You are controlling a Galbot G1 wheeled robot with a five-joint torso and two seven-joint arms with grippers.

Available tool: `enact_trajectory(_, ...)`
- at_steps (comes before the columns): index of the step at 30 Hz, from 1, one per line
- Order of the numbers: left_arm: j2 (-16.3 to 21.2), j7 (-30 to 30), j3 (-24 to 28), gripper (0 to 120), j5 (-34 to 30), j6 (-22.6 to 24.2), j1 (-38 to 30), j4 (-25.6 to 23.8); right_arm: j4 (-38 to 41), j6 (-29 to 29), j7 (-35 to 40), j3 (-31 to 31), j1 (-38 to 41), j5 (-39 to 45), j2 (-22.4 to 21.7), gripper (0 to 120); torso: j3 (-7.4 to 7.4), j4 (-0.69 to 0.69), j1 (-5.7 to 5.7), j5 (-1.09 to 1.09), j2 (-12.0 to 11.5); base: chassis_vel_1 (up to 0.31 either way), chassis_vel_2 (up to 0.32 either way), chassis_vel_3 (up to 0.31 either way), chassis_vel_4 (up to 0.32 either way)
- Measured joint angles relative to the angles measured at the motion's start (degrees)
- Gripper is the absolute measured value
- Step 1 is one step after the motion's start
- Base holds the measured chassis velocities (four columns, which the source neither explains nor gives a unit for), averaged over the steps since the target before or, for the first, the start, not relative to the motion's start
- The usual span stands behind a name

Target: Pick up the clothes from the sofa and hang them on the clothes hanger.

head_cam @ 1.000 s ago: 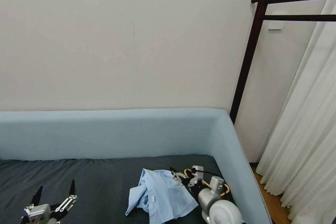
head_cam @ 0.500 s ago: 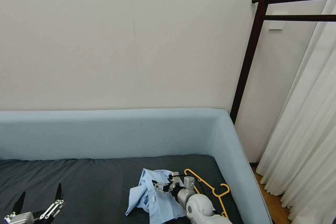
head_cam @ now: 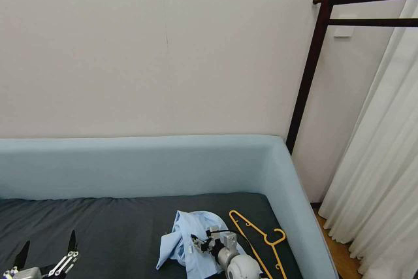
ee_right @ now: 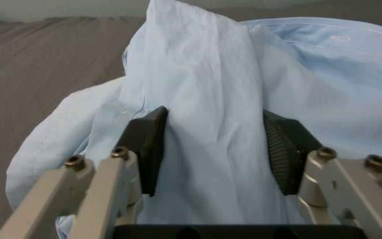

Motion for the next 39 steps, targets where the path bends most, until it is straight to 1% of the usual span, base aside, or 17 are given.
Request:
enact_trajectory(1, 0.0, 0.0, 0.0, 100, 0.0, -0.1, -0.2, 0.3, 0.0, 0.8, 0.3, -0.1, -0.2, -0.2, -0.1, 46, 0.00, 0.00, 0.00, 0.00, 0.0, 0.000, 0.000, 0.000, 0.000)
enact_trajectory(2, 0.0, 0.0, 0.0, 100, 0.0, -0.1, -0.2, 0.3, 0.0, 0.8, 0.3, -0.1, -0.2, -0.2, -0.1, 46, 0.00, 0.00, 0.00, 0.00, 0.0, 0.000, 0.000, 0.000, 0.000)
enact_trajectory(5, 0.1, -0.1, 0.3, 100, 0.0, -0.3, -0.7, 0.9, 1.4, 2.8, 2.5, -0.6, -0.6, 0.3, -0.5, 30, 0.00, 0.00, 0.00, 0.00, 0.0, 0.000, 0.000, 0.000, 0.000)
enact_trajectory(7, 0.1, -0.1, 0.4, 100, 0.0, -0.3, -0.8, 1.1, 2.2, 3.6, 3.4, -0.8, -0.7, 0.7, -0.7, 27, 0.00, 0.00, 0.00, 0.00, 0.0, 0.000, 0.000, 0.000, 0.000)
enact_trajectory(10, 0.1, -0.1, 0.9, 100, 0.0, -0.5, -1.3, 1.6, 5.2, 6.4, 5.4, -1.7, -1.4, 1.4, -1.5, 12, 0.00, 0.00, 0.00, 0.00, 0.0, 0.000, 0.000, 0.000, 0.000)
enact_trajectory(12, 0.1, -0.1, 1.0, 100, 0.1, -0.5, -1.4, 1.7, 6.3, 6.9, 5.9, -1.9, -1.8, 1.4, -1.8, 10, 0.00, 0.00, 0.00, 0.00, 0.0, 0.000, 0.000, 0.000, 0.000)
enact_trajectory(14, 0.1, -0.1, 1.2, 100, 0.1, -0.7, -1.5, 1.8, 8.8, 7.3, 6.7, -2.3, -2.7, 2.0, -2.4, 0, 0.00, 0.00, 0.00, 0.00, 0.0, 0.000, 0.000, 0.000, 0.000)
enact_trajectory(18, 0.3, -0.2, 1.3, 100, 0.1, -1.0, -1.5, 1.8, 12.4, 8.9, 7.2, -2.5, -3.7, 3.8, -3.1, 0, 0.00, 0.00, 0.00, 0.01, 0.0, 0.000, 0.000, 0.000, 0.000)
enact_trajectory(22, 0.7, -0.3, 1.2, 100, 0.0, -1.5, -1.2, 1.6, 17.1, 16.4, 5.4, -3.2, -2.0, 10.7, -4.6, 0, 0.00, 0.00, 0.00, 0.01, 0.0, 0.000, 0.000, 0.000, 0.000)
enact_trajectory(24, 0.8, -0.3, 1.1, 100, 0.0, -1.7, -1.1, 1.6, 18.7, 17.7, 5.3, -3.6, -0.9, 12.9, -5.2, 0, 0.01, 0.00, 0.00, 0.01, 0.0, 0.000, 0.000, 0.000, 0.000)
enact_trajectory(28, 0.8, -0.3, 0.9, 100, -0.3, -2.5, -0.6, 1.6, 27.2, 19.0, 7.4, -5.2, 5.7, 22.4, -8.2, 0, 0.01, 0.00, 0.00, 0.00, 0.0, 0.000, 0.000, 0.000, 0.000)
enact_trajectory(29, 0.8, -0.3, 0.9, 100, -0.3, -2.5, -0.6, 1.6, 27.2, 19.0, 7.4, -5.2, 5.7, 22.4, -8.2, 0, 0.01, 0.00, 0.00, 0.00, 0.0, 0.000, 0.000, 0.000, 0.000)
enact_trajectory(33, 0.8, -0.4, 0.7, 100, -1.4, -2.7, -0.6, 1.2, 31.6, 19.2, 10.0, -7.4, 13.3, 27.6, -11.1, 0, 0.01, -0.01, 0.00, 0.01, 0.0, 0.000, 0.000, 0.000, 0.000)
enact_trajectory(34, 0.8, -0.4, 0.7, 100, -1.4, -2.7, -0.6, 1.2, 31.6, 19.2, 10.0, -7.4, 13.3, 27.6, -11.1, 0, 0.01, -0.01, 0.00, 0.01, 0.0, 0.000, 0.000, 0.000, 0.000)
enact_trajectory(37, 0.6, -0.4, 0.7, 100, -1.8, -2.9, -0.7, 1.2, 32.6, 19.7, 11.5, -8.6, 19.9, 29.2, -11.7, 0, 0.01, -0.01, 0.01, 0.01, 0.0, 0.000, 0.000, 0.000, 0.000)
enact_trajectory(38, 0.6, -0.4, 0.7, 100, -1.8, -2.9, -0.7, 1.2, 32.6, 19.7, 11.5, -8.6, 19.9, 29.2, -11.7, 0, 0.01, -0.01, 0.01, 0.01, 0.0, 0.000, 0.000, 0.000, 0.000)
enact_trajectory(39, 0.5, -0.4, 0.7, 100, -1.8, -3.0, -0.7, 1.2, 32.9, 19.9, 12.2, -8.7, 22.4, 29.4, -11.5, 0, 0.01, 0.00, 0.01, 0.01, 0.0, 0.000, 0.000, 0.000, 0.000)
